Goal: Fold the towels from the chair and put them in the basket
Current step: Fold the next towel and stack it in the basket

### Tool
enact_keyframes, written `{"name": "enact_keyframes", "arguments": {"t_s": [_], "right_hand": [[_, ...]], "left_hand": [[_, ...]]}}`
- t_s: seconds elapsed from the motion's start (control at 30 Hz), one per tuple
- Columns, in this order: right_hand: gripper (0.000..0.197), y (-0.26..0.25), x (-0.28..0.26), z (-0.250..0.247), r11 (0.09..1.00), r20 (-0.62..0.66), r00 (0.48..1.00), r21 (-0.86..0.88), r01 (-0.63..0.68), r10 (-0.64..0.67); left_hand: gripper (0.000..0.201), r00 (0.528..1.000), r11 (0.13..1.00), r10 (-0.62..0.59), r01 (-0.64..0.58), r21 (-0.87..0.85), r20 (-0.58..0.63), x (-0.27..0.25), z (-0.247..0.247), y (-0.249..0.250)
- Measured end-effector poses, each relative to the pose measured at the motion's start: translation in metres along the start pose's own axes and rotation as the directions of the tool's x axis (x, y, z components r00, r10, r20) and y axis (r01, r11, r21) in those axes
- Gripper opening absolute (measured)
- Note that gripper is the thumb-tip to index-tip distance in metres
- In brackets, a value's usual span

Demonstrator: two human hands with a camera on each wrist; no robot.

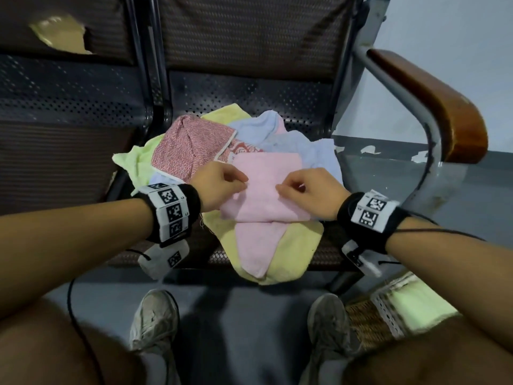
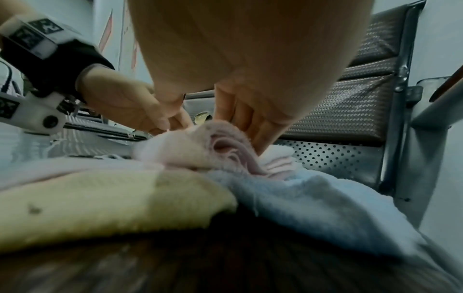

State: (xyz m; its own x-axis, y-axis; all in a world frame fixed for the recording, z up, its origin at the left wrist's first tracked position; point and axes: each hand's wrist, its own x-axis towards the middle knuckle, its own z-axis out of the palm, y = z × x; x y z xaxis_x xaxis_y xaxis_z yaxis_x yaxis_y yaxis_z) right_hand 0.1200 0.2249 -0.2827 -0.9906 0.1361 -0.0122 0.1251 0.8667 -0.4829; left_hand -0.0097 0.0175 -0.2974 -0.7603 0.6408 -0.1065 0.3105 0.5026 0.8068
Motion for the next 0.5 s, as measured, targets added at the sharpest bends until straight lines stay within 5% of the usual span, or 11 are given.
{"name": "enact_keyframes", "arguments": {"t_s": [0.13, 0.23, 0.33, 0.5], "right_hand": [[0.068, 0.009, -0.013, 0.007, 0.978, 0.157, 0.988, -0.203, 0.040, -0.008], [0.058, 0.013, -0.017, 0.011, 0.968, 0.166, 0.986, -0.241, 0.067, -0.027], [0.028, 0.009, -0.015, 0.005, 0.986, 0.089, 0.995, -0.158, 0.057, -0.043], [0.024, 0.001, -0.014, -0.013, 0.999, 0.035, 0.999, -0.040, -0.011, 0.012]], "left_hand": [[0.062, 0.976, 0.962, 0.045, -0.100, 0.253, 0.213, -0.010, 0.008, -0.006], [0.079, 0.962, 0.905, 0.103, -0.196, 0.377, 0.253, -0.015, 0.015, -0.012], [0.061, 0.976, 0.905, 0.149, -0.199, 0.377, 0.158, -0.014, 0.017, -0.012], [0.010, 0.998, 0.984, 0.060, -0.058, 0.170, -0.007, -0.006, -0.002, -0.003]]}}
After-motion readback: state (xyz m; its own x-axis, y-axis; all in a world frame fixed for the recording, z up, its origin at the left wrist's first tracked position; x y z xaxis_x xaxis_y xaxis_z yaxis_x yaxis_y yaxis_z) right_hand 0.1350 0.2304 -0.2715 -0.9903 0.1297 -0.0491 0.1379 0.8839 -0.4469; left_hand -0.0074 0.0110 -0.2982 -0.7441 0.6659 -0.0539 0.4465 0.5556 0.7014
